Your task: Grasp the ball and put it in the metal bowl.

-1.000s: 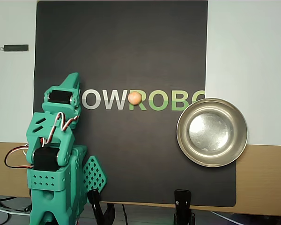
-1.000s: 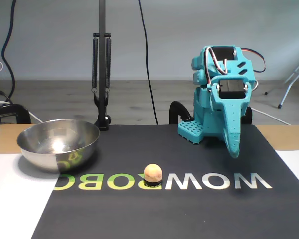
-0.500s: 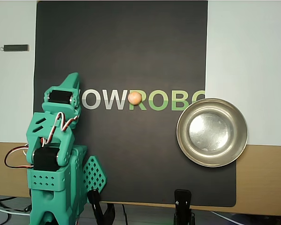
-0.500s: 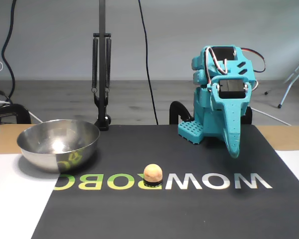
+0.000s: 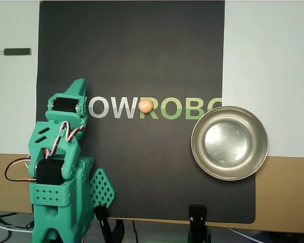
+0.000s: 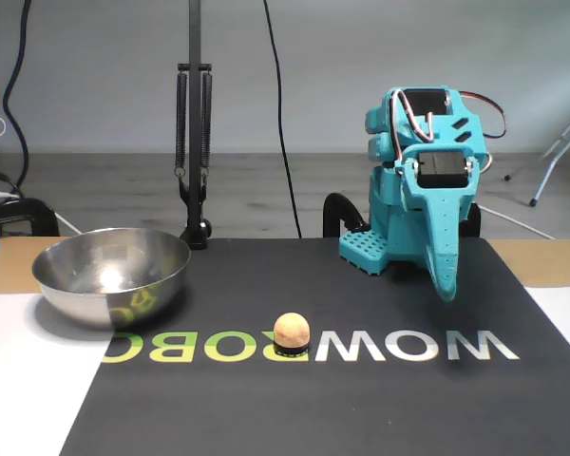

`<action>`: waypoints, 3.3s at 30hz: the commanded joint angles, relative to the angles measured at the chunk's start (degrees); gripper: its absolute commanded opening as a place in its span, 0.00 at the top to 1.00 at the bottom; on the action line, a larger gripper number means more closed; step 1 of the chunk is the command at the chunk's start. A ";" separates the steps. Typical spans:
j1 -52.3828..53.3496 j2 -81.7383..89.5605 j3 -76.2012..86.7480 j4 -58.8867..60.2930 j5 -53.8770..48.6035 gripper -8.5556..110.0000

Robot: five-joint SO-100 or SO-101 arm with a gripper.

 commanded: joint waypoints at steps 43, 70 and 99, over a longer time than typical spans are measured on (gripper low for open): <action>2.90 -52.65 -56.87 30.94 -0.26 0.93; 4.92 -95.36 -84.55 44.82 -0.26 0.93; 4.92 -101.25 -84.46 44.74 -0.26 0.93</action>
